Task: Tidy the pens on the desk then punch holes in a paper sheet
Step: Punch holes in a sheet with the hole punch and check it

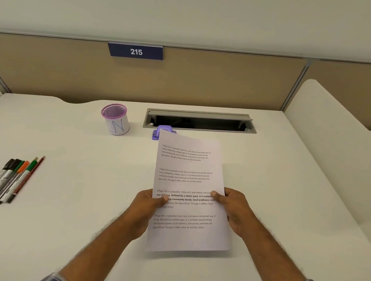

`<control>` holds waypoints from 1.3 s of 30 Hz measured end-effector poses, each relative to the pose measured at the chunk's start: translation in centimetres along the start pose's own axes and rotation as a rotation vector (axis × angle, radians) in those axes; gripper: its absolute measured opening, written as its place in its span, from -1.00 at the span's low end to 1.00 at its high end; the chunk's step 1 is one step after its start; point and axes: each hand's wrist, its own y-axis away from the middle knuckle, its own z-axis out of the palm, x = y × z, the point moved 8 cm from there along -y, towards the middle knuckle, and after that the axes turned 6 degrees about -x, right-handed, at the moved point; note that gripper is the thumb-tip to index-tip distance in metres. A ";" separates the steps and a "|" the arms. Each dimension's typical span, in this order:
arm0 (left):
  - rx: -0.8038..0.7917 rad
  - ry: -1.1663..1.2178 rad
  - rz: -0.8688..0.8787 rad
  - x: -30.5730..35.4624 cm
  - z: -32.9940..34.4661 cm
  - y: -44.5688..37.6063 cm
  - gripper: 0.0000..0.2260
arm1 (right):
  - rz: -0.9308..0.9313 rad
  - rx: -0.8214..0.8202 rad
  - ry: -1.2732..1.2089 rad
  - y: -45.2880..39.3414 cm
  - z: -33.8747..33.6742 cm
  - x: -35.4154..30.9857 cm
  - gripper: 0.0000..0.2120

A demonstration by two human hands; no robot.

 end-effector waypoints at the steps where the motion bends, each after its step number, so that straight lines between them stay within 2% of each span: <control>1: -0.002 0.000 -0.014 -0.2 0.1 -0.4 -0.81 | 0.006 0.014 0.015 -0.4 -0.2 0.2 -0.91; 8: 0.028 -0.103 -0.014 -0.2 -0.3 -3.3 -0.83 | 0.063 0.041 0.055 -3.1 -1.4 0.9 -0.89; 14: 0.293 -0.284 0.125 3.2 -4.2 -5.9 -0.57 | 0.106 0.094 0.087 -5.0 -3.4 0.4 -0.89; 17: 0.367 -0.465 0.188 6.2 -5.7 -7.3 -0.62 | 0.126 0.097 0.097 -5.6 -3.5 0.4 -0.90; 20: 0.384 -0.632 0.249 9.6 -6.3 -9.3 -0.69 | 0.147 0.107 0.089 -6.2 -3.8 0.8 -0.89; 23: 0.409 -0.822 0.326 13.2 -6.5 -11.6 -0.73 | 0.139 0.111 0.094 -6.6 -3.9 1.2 -0.95; 29: 0.365 -1.141 0.448 18.3 -5.5 -16.9 -0.70 | 0.117 0.117 0.132 -7.1 -4.2 1.5 -0.97; 32: 0.341 -1.220 0.479 20.1 -4.5 -19.4 -0.60 | 0.114 0.119 0.130 -7.2 -4.2 1.5 -0.97; 36: 0.293 -1.443 0.425 21.0 -3.5 -22.6 -0.47 | 0.105 0.123 0.131 -7.0 -4.1 1.4 -0.96; 39: 0.229 -1.641 0.336 20.5 -3.4 -24.5 -0.47 | 0.107 0.122 0.128 -6.9 -4.1 1.4 -0.93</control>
